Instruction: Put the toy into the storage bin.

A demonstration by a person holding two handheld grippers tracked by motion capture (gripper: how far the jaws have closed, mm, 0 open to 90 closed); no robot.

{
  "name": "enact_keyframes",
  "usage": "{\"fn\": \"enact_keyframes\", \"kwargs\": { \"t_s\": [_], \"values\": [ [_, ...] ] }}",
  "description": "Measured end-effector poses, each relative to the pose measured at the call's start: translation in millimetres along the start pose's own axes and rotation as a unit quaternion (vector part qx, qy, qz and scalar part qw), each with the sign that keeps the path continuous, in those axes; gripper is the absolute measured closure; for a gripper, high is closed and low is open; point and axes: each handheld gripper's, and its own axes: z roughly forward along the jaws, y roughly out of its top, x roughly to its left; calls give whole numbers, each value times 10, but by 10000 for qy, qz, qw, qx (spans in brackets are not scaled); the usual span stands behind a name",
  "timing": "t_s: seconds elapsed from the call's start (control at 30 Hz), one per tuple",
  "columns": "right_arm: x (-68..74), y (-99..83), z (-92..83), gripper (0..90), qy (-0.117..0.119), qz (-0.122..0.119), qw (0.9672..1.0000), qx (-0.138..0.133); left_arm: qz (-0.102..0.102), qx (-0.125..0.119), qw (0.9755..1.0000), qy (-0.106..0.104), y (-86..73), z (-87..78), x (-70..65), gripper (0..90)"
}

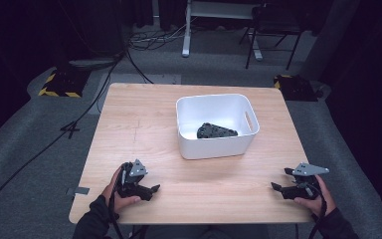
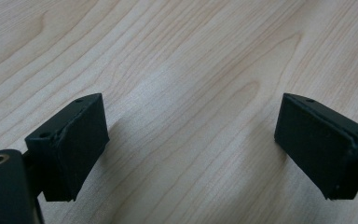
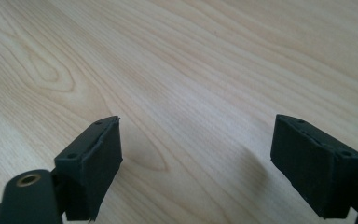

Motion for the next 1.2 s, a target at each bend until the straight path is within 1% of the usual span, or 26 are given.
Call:
{"fn": "enact_keyframes", "kwargs": {
  "t_s": [0.03,0.07,0.1,0.13,0.17,0.27,0.3,0.57,0.6,0.63,0.9,0.97,1.0,1.03,1.1,1.2],
  "values": [
    [0,0,0,170,0,0,10000,0,10,0,10000,5,0,-1,1,99],
    [3,-36,8,160,-4,108,9999,-29,4,-3,10000,6,0,0,0,99],
    [-20,-89,-8,162,50,260,9996,-111,-25,3,10000,-7,-1,1,-3,99],
    [-27,-97,-16,161,41,260,9996,-120,-25,3,10000,-7,-1,1,-3,98],
    [-22,-107,-24,161,11,317,9994,-132,-26,4,10000,-10,-1,1,-3,99],
    [-20,-122,-41,160,-20,288,9995,-105,-12,10,10000,-19,-1,1,-2,99],
    [-10,-125,-43,160,-31,345,9993,-133,-8,20,10000,-27,-1,-1,-1,99],
    [-13,-127,-42,160,-28,335,9993,-137,-5,23,10000,-23,-1,-2,-1,99],
    [-13,-127,-42,160,-28,335,9993,-138,11,18,10000,15,-1,-6,-1,99],
    [-12,-127,-42,160,-27,336,9993,-136,-25,3,10000,15,-4,-5,-5,99],
    [-13,-127,-41,160,-27,335,9993,-139,-33,-1,10000,9,-5,-5,-6,99],
    [-13,-127,-42,160,-28,335,9993,-138,-27,9,10000,8,-4,-5,-5,98],
    [-13,-127,-42,160,-26,339,9993,-137,7,17,10000,19,-2,-6,0,98],
    [-13,-127,-42,160,-26,339,9993,-137,37,-3,10000,72,0,-5,3,97],
    [-13,-127,-41,160,-27,335,9993,-139,2,-2,10000,26,0,-1,0,96],
    [-12,-127,-42,160,-27,338,9993,-138,4,-1,10000,28,0,-1,0,96]
  ]
}}
